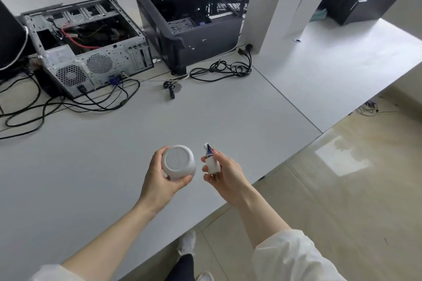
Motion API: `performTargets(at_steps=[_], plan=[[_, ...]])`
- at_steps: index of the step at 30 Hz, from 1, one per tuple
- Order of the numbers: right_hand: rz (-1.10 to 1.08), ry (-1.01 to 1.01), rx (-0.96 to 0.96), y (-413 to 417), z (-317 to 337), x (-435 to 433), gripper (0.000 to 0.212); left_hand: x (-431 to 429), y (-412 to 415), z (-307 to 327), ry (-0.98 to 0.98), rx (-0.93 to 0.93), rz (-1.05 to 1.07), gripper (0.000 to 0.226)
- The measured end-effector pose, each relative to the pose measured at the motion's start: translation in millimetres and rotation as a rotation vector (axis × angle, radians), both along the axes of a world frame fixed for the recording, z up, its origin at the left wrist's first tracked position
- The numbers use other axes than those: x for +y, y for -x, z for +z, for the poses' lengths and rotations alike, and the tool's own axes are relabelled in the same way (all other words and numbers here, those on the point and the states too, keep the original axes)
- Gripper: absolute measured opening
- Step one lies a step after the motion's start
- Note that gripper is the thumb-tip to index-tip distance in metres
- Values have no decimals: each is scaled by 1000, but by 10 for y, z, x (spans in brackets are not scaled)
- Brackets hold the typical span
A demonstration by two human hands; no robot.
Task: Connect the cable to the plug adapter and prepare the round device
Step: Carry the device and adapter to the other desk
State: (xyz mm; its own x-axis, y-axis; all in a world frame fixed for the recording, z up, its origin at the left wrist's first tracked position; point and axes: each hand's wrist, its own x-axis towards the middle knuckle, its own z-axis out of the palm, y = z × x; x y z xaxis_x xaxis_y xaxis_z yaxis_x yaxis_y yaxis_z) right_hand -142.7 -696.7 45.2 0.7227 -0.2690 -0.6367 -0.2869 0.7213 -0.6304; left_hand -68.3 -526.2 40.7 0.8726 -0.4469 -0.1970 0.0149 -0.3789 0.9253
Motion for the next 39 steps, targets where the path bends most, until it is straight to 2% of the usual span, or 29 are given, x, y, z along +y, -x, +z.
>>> performTargets(at_steps=[4, 21, 30, 39], plan=[[-32, 12, 53, -125, -38, -307, 30, -334, -155, -50, 12, -8, -17, 79], [-122, 26, 96, -712, -51, -1673, 22, -1716, -848, -188, 31, 21, -107, 79], [-42, 18, 115, -749, -118, -2324, 29, -2302, -830, -257, -2, 5, -42, 80], [35, 37, 85, -326, 7, -3538, 30, -3445, -346, -133, -5, -37, 10, 79]])
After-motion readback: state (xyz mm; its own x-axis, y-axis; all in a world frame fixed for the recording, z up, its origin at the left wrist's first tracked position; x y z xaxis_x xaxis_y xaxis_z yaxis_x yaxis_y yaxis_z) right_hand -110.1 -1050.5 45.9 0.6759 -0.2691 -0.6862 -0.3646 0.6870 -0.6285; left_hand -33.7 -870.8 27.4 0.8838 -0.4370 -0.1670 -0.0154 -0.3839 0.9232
